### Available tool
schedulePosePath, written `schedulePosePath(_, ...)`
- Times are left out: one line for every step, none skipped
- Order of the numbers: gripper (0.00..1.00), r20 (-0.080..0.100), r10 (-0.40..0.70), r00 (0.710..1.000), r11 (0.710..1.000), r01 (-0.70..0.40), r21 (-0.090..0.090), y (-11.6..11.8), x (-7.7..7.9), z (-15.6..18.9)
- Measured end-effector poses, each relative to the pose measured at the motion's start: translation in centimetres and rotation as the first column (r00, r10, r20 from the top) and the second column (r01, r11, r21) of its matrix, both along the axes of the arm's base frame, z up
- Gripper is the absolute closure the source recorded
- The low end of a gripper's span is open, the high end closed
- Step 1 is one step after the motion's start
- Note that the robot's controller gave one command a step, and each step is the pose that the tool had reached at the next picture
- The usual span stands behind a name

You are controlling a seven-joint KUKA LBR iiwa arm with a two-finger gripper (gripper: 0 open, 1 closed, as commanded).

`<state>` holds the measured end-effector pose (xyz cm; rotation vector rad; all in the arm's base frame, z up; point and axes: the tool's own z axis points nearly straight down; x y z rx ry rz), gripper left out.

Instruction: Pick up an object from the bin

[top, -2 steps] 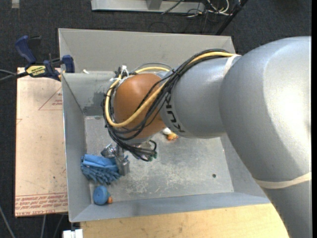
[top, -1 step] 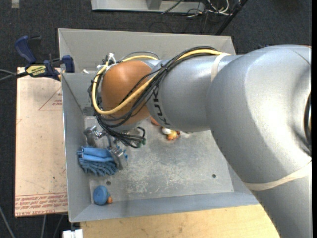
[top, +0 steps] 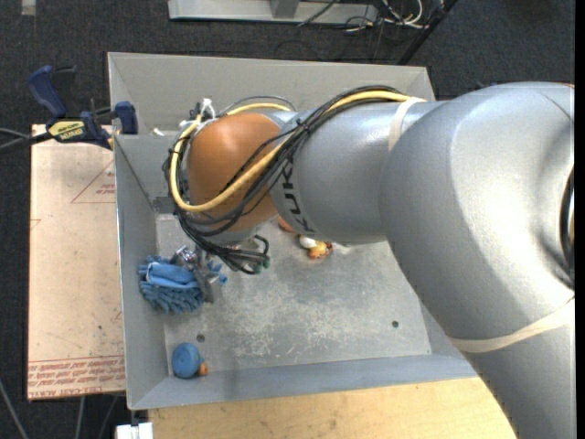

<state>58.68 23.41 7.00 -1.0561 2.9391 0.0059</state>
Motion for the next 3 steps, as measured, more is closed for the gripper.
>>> schedulePosePath(1.0, 0.0, 0.0, 1.0, 1.0, 0.0, 0.0, 0.0, 0.0, 0.0)
schedulePosePath(1.0, 0.003, 0.013, 1.0, 1.0, -0.013, 0.003, 1.1, 1.5, 8.0)
schedulePosePath(1.0, 0.002, 0.013, 1.0, 1.0, -0.013, 0.003, 1.1, 1.5, 8.0)
